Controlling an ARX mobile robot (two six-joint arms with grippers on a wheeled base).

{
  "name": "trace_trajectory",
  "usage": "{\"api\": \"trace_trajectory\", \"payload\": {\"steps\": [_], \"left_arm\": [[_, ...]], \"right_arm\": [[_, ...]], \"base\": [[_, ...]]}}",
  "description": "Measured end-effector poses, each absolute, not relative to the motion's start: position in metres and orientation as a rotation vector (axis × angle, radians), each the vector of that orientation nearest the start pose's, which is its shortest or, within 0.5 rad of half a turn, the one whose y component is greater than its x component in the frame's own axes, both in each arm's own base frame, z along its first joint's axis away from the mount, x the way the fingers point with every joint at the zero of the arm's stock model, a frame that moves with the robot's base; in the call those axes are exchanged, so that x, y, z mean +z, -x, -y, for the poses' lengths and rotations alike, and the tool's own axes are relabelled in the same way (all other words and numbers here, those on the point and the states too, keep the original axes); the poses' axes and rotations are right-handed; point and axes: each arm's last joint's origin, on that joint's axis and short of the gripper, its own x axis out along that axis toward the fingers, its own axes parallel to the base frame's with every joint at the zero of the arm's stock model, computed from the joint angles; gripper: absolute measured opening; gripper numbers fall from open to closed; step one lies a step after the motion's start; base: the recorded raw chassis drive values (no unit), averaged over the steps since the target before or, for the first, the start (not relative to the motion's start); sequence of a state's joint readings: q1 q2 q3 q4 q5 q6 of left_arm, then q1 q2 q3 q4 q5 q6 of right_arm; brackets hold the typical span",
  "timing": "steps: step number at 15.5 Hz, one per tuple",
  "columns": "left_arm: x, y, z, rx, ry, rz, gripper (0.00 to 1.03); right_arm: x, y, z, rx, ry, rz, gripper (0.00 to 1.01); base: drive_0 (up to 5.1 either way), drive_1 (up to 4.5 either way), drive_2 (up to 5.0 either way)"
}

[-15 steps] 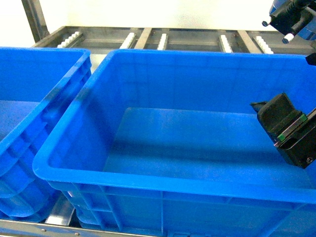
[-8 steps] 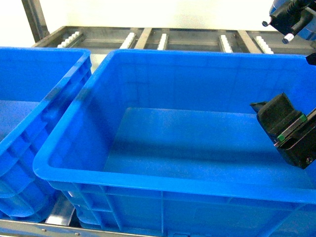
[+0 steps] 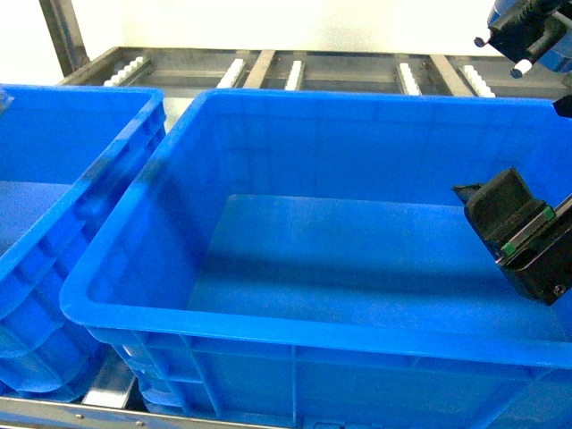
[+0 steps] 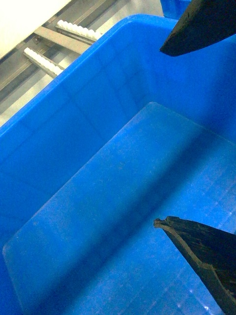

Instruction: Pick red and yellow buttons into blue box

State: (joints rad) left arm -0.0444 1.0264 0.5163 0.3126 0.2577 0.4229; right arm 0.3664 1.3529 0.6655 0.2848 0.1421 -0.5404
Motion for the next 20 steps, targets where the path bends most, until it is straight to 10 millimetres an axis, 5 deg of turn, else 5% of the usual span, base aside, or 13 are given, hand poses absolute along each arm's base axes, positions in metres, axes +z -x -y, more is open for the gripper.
{"api": "trace_trajectory", "payload": {"steps": [7,12,18,20], "left_arm": [[0.236,-0.289,0.066,-0.525,-0.320,-0.302,0.29],[0.208,-0.309,0.077,-0.547,-0.200,-0.447,0.29],[0.197,-0.321,0.089,-0.582,-0.111,-0.516,0.29],[0.198,-0.321,0.092,-0.592,-0.109,-0.516,0.48]], "right_arm": [[0.214,-0.262,-0.096,0.323,0.633,-0.322,0.98],[0.214,-0.262,-0.096,0.323,0.633,-0.323,0.98],[0.214,-0.262,-0.096,0.323,0.633,-0.323,0.98],[0.214,-0.262,-0.096,0.323,0.633,-0.322,0.98]], "base": [[0.0,0.00,0.0],[0.0,0.00,0.0],[0.0,0.00,0.0],[0.0,0.00,0.0]]}}
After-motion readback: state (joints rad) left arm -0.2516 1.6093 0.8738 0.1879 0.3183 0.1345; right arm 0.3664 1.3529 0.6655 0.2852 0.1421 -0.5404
